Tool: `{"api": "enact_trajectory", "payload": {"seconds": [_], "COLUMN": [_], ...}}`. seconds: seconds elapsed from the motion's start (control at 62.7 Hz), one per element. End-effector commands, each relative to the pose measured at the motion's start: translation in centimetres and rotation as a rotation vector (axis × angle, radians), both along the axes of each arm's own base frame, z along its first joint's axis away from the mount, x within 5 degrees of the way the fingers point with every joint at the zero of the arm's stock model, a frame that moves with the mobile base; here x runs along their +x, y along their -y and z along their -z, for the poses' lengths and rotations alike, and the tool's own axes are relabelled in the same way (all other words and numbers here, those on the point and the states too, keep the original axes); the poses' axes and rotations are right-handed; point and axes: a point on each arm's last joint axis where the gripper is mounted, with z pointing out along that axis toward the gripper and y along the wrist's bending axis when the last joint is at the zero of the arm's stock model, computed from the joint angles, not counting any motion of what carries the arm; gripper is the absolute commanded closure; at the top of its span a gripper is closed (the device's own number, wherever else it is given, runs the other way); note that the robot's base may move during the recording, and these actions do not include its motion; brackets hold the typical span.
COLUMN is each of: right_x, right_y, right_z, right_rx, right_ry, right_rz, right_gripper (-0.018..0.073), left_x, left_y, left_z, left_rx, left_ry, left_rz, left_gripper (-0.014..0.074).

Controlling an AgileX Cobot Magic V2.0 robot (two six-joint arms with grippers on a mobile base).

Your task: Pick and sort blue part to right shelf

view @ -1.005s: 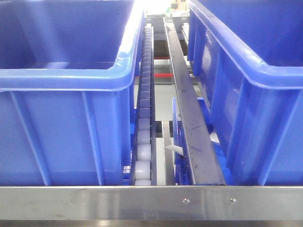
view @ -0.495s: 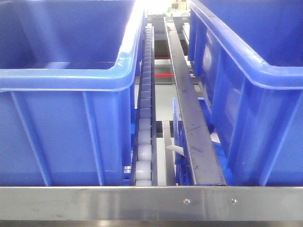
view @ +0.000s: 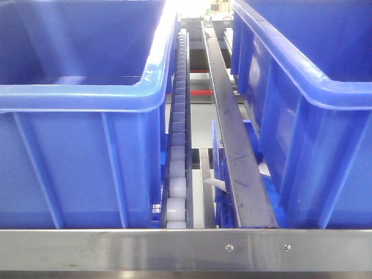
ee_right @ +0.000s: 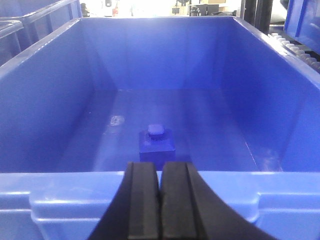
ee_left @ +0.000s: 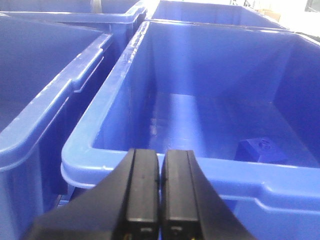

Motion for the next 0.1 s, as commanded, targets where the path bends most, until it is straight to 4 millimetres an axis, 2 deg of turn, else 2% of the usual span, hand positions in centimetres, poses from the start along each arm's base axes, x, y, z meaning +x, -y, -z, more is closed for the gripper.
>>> {"api": "enact_trajectory", "payload": {"seconds": [0.0,0.08], "right_x": [-0.36,-0.36], "right_y": [0.02,0.02], "right_z": [-1.53,-1.53], "right_rx": [-0.005,-0.005], "right_ry": [0.135,0.135], "right_rz": [0.006,0.006], "right_gripper": [0.0494,0.0494], "left_x": [-0.12,-0.12], "left_y": [0.03,0.03], "left_z": [-0.16,-0.16], "left_rx": [-0.007,-0.007], "left_ry": [0.084,0.084], "left_rz": [0.004,0.004], "left_gripper": [0.0472,0.0472]}}
